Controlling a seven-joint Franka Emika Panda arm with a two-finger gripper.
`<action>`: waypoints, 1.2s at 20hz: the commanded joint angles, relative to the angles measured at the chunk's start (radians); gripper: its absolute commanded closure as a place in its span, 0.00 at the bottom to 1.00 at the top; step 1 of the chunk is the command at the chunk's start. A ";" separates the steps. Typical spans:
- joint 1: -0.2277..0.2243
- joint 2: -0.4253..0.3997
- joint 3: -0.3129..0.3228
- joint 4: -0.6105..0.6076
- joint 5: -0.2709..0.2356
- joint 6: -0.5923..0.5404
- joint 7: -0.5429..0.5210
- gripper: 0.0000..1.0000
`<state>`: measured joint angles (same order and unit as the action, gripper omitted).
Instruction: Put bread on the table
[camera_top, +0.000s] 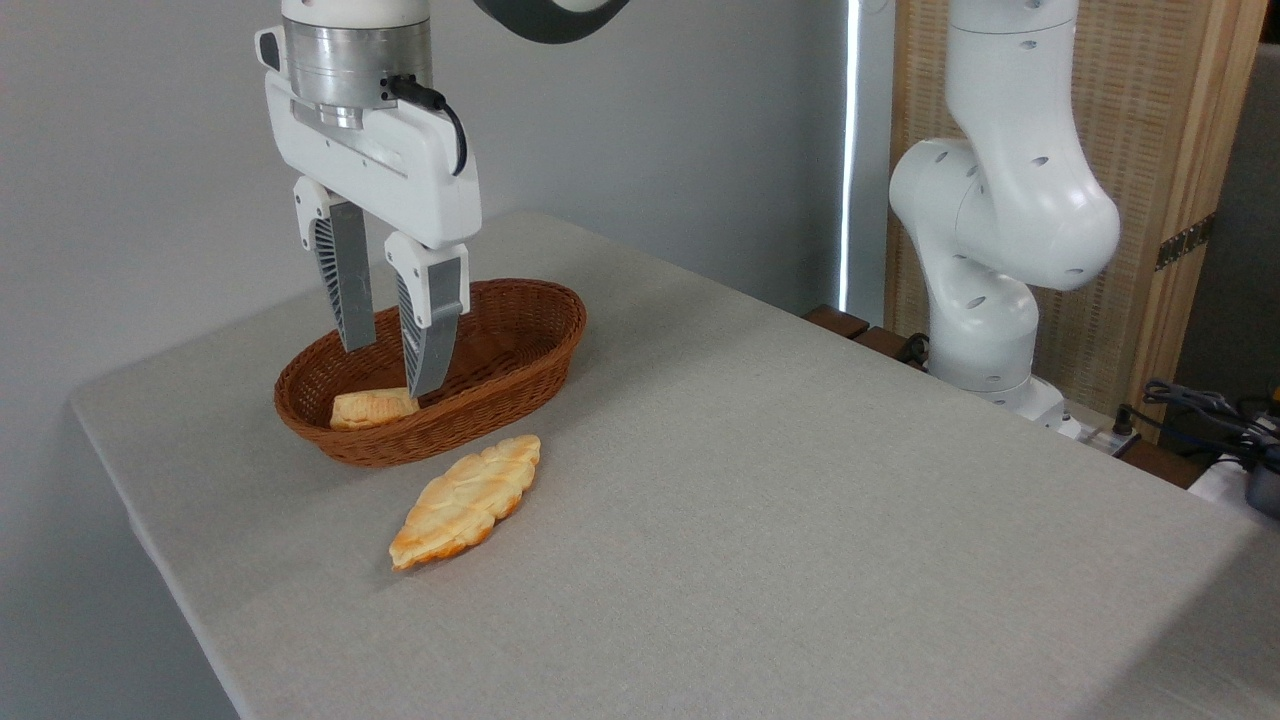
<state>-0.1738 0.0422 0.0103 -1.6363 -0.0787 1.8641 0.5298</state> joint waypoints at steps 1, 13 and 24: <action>0.004 -0.007 -0.006 -0.004 -0.006 -0.029 0.021 0.00; -0.003 -0.001 -0.016 -0.010 -0.015 -0.028 0.019 0.00; -0.021 0.021 -0.084 -0.108 -0.210 0.093 0.007 0.00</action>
<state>-0.1936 0.0586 -0.0728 -1.7170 -0.2142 1.8981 0.5311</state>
